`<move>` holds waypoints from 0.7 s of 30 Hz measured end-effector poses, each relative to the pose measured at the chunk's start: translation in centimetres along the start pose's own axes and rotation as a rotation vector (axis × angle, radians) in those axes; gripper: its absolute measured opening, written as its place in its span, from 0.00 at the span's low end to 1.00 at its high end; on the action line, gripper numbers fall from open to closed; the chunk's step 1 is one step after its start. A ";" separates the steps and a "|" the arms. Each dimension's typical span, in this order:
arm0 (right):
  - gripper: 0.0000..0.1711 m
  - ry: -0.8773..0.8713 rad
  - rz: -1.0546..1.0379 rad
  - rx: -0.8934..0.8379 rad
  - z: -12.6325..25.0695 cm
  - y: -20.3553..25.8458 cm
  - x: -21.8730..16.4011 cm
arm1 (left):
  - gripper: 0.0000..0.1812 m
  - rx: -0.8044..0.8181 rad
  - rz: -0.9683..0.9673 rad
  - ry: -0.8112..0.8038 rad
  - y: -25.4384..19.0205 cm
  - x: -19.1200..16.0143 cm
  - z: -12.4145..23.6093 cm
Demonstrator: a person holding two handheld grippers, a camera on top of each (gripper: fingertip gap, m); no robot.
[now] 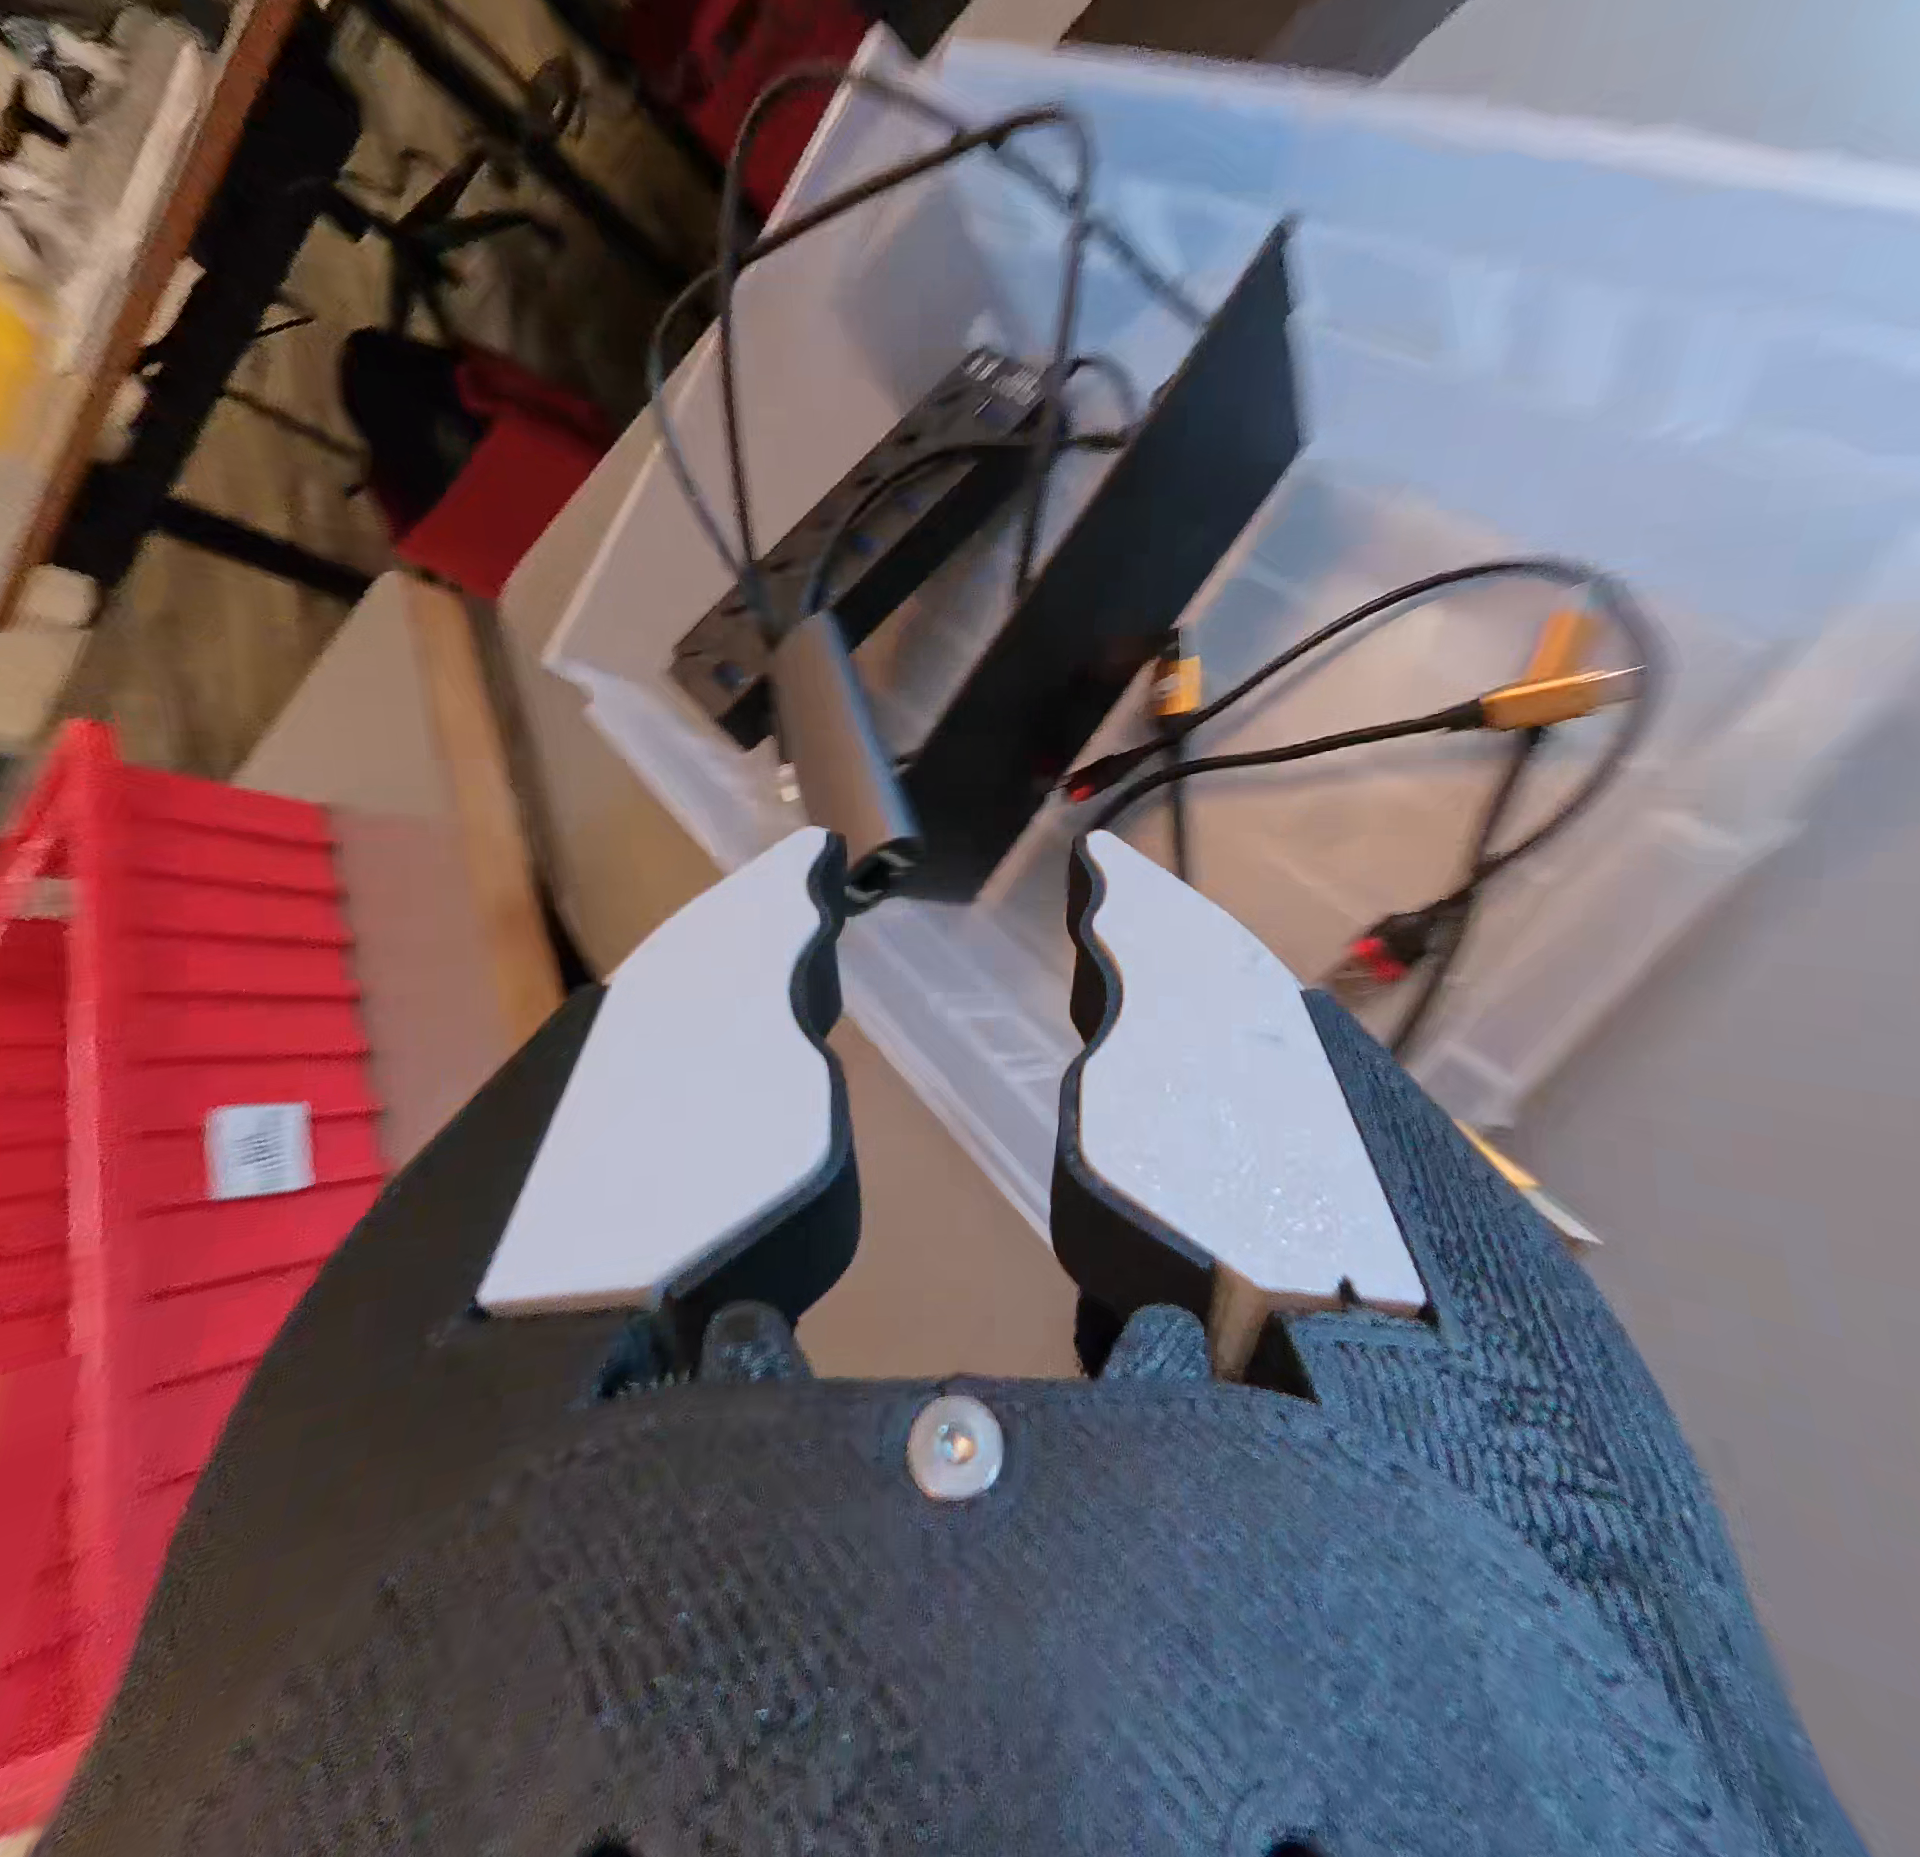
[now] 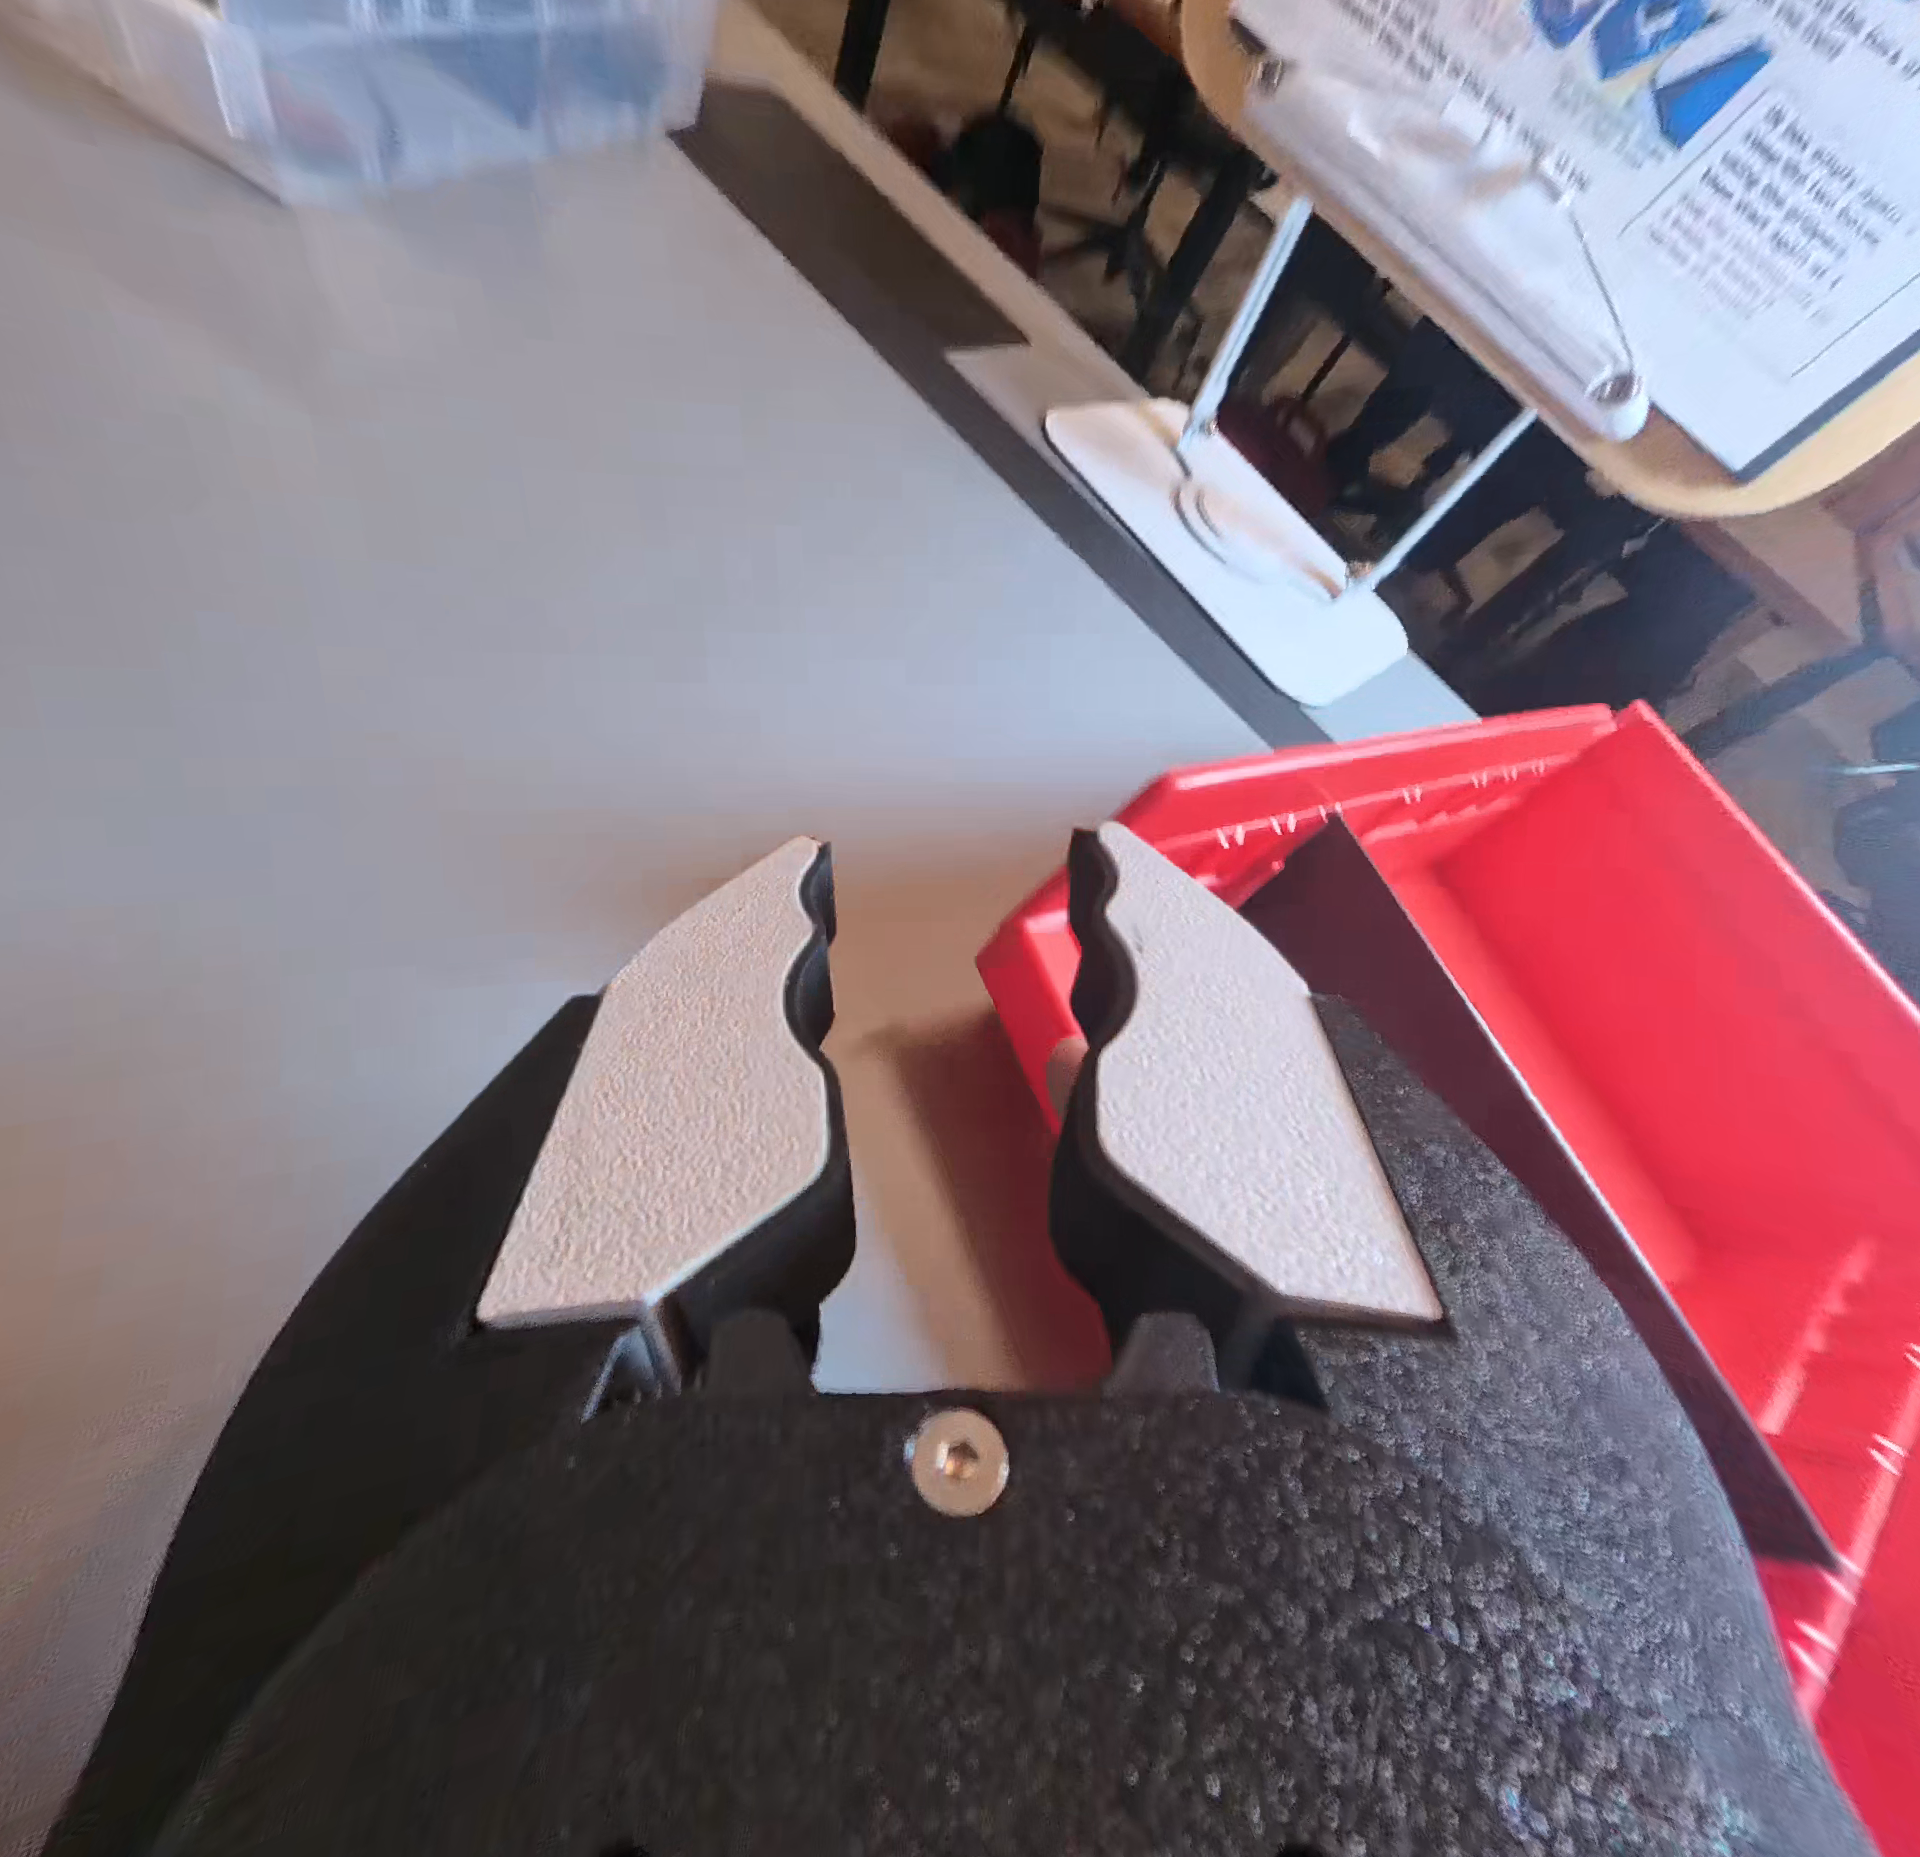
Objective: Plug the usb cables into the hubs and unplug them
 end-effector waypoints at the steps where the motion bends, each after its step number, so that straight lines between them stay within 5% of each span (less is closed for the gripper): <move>1: 0.25 -0.016 0.009 -0.013 -0.5 0.4 -0.3 | 0.23 0.024 -0.046 0.060 0.5 0.0 -0.9; 6: 0.23 0.032 0.078 -0.011 -2.1 1.6 -2.6 | 0.26 0.066 -0.286 0.322 0.1 -0.7 -6.4; 8: 0.22 0.041 0.083 -0.007 -2.2 1.6 -3.0 | 0.13 0.173 -0.406 0.366 0.1 -0.4 -7.3; 10: 0.21 0.037 0.083 -0.007 -2.0 1.6 -3.2 | 0.12 0.169 -0.458 0.425 0.4 0.5 -6.9; 16: 0.18 -0.019 0.038 -0.010 -1.6 1.2 -2.8 | 0.09 0.297 -0.370 0.230 4.7 5.5 0.0; 21: 0.17 -0.097 0.036 -0.030 -1.0 1.5 -1.4 | 0.10 0.340 -0.213 -0.133 5.9 10.5 9.1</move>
Point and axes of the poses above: each gripper's, where its closed fingertips meet, z back along the fingers, x out of its top, y = z × x across the jaws, the point moved 10 cm from there along z, back along the fingers, and after that the axes turned 11 degrees about -z, right-handed, at the moved point
